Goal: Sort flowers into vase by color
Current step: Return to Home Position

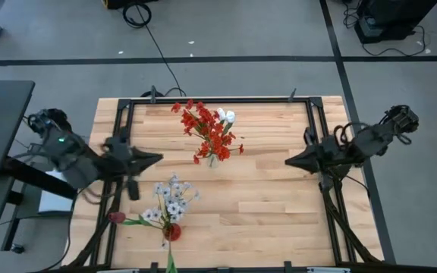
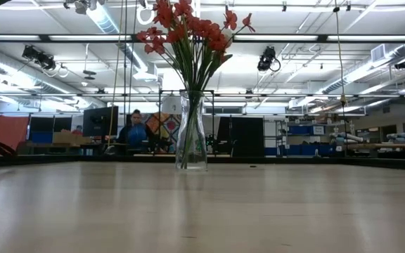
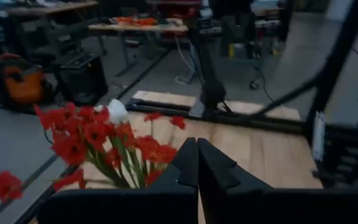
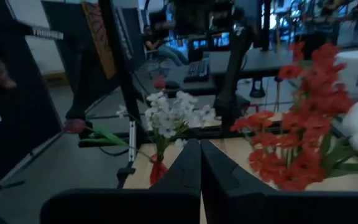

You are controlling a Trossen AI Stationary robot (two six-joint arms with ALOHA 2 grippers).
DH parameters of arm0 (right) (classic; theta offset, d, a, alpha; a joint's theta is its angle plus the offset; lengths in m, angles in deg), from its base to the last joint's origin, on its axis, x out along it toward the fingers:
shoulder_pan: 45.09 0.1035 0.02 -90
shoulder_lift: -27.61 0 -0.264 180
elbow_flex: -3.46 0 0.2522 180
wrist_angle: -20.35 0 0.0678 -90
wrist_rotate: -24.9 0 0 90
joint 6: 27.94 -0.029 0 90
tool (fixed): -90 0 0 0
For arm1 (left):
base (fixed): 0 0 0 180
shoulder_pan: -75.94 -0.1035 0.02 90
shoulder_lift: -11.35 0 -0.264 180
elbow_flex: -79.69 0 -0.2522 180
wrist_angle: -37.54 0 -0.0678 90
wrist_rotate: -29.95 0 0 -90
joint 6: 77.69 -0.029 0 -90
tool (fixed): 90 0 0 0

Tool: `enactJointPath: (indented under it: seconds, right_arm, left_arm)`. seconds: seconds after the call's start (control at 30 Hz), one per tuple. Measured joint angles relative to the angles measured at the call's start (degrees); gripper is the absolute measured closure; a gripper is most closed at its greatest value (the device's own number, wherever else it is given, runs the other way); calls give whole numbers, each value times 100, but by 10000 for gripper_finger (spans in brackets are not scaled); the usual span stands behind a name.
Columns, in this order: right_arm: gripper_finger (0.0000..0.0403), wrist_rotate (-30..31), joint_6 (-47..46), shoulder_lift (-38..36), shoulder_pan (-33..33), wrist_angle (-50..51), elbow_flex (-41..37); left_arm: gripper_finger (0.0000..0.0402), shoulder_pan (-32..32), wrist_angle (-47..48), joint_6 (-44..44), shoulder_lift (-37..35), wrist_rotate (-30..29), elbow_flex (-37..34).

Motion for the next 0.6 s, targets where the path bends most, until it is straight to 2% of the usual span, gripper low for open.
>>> enactJointPath:
  seconds: [0.1,0.2,0.27,0.37,0.47,0.6]
  right_arm:
    - [400,78,155,-212,-62,215,98]
    - [401,84,257,-254,-219,839,399]
    - [401,84,258,-248,-326,1221,563]
    - [402,2,163,-307,-425,1602,619]
    - [402,-168,138,-444,-473,1915,542]
    - [402,72,119,-773,-548,1875,128]
  left_arm:
    - [400,-497,-977,-248,-157,467,-569]
    - [400,-1118,-1504,-254,-290,1464,-1112]
    - [400,-1411,-1635,-332,-369,1893,-1360]
    - [401,-1492,-1673,-523,-769,1886,-1440]
    - [401,-1483,-1215,-633,-1278,1772,-1615]
    - [401,-1491,-1193,-631,-2134,1770,-2493]
